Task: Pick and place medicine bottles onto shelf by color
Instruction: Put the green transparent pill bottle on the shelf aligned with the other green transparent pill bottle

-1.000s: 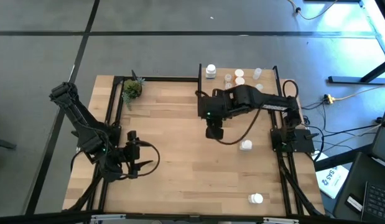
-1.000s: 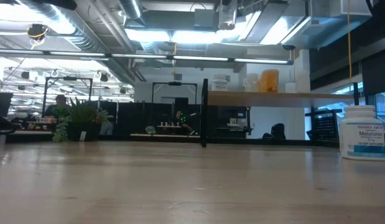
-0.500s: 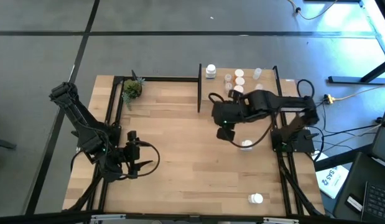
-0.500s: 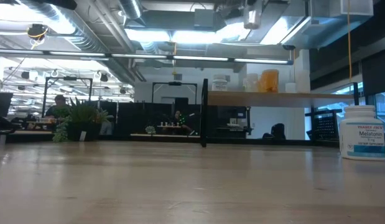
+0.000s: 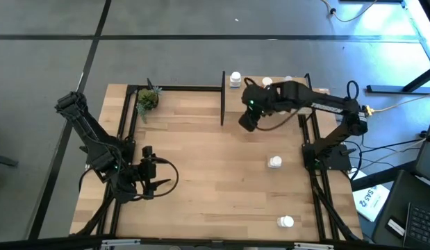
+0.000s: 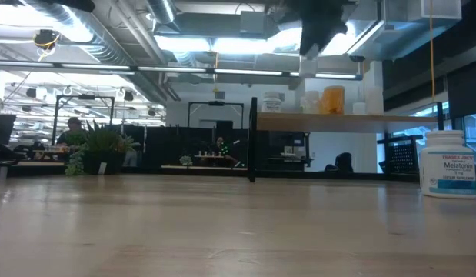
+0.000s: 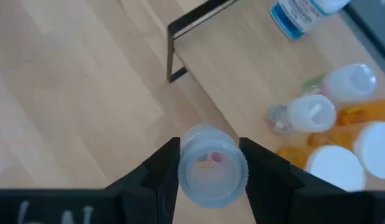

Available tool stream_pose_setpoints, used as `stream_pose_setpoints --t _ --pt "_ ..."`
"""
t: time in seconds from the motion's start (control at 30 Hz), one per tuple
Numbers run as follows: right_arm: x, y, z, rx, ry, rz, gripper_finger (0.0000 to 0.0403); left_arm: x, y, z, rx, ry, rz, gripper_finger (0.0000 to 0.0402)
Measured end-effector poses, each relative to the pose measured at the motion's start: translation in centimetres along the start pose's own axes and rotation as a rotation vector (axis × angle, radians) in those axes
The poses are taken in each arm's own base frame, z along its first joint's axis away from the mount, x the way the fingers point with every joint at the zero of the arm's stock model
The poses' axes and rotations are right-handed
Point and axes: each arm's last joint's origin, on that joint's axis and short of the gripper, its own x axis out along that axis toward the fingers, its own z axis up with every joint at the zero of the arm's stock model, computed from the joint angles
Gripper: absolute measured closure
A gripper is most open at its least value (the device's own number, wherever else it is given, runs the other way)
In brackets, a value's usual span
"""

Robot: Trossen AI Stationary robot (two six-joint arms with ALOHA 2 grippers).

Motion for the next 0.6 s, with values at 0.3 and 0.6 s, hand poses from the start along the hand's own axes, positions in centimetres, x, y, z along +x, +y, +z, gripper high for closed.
stream_pose_setpoints --t 0.3,0.6 --pt "3.4 -2.6 0.6 0.102 0.011 -0.026 0.0250 0.4 0.4 0.2 -0.015 0.004 0.025 0.0118" --pt "4.5 -3.4 0.3 0.114 0.037 -0.075 0.0250 0.9 0.8 0.5 -0.032 0.009 0.054 0.0118"
